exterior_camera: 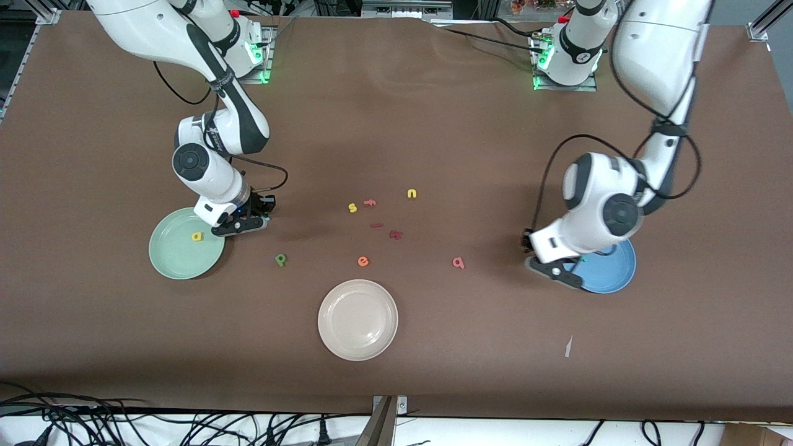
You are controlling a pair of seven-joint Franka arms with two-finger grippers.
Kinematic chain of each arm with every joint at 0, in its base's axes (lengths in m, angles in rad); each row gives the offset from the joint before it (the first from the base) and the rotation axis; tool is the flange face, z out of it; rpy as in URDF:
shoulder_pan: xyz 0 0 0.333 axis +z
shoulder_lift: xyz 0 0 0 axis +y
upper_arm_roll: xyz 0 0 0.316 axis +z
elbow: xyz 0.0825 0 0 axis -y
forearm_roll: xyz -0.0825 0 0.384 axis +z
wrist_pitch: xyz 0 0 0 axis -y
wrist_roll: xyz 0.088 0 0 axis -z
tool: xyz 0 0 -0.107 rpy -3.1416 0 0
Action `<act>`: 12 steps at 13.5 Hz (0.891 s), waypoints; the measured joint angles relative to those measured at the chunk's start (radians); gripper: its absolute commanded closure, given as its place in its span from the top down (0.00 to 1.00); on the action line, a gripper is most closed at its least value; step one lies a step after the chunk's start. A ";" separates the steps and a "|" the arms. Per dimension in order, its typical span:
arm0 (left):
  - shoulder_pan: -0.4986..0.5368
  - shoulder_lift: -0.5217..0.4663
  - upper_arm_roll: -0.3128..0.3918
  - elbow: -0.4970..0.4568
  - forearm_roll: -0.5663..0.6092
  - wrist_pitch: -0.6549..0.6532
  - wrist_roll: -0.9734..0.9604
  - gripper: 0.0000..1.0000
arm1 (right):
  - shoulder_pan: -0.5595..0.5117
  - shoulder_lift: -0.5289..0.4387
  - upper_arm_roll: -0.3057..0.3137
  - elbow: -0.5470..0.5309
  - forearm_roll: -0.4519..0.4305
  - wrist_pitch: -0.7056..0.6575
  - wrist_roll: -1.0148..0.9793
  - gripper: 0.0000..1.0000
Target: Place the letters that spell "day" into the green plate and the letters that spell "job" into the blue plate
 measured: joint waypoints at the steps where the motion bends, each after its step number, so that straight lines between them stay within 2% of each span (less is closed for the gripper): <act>1: -0.046 0.022 -0.001 0.010 0.000 0.022 -0.063 0.46 | 0.000 0.000 0.000 0.000 0.000 -0.002 0.000 0.19; 3: -0.122 0.069 -0.001 0.048 0.000 0.040 -0.169 0.46 | 0.000 0.000 0.000 0.001 0.000 -0.003 0.001 0.22; 4: -0.146 0.089 -0.001 0.072 0.000 0.043 -0.213 0.46 | 0.000 0.000 0.000 0.002 0.000 -0.003 0.001 0.32; 5: -0.159 0.105 0.000 0.100 0.000 0.044 -0.248 0.46 | 0.000 -0.001 0.000 0.003 0.000 -0.003 0.001 0.37; 6: -0.166 0.121 0.000 0.130 0.000 0.045 -0.276 0.46 | 0.000 -0.001 0.000 0.005 0.000 -0.003 0.001 0.38; 7: -0.169 0.138 0.000 0.160 0.000 0.044 -0.297 0.46 | 0.000 -0.001 0.000 0.007 0.000 -0.003 0.001 0.46; 8: -0.170 0.154 0.000 0.187 0.000 0.045 -0.312 0.47 | 0.000 -0.001 0.000 0.009 0.000 -0.004 0.001 0.58; 9: -0.171 0.171 0.001 0.209 0.000 0.048 -0.319 0.47 | 0.000 -0.001 0.000 0.010 0.001 -0.004 0.001 0.64; 12: -0.188 0.217 0.000 0.234 0.000 0.095 -0.348 0.47 | -0.001 0.001 0.000 0.024 0.001 -0.005 0.003 0.63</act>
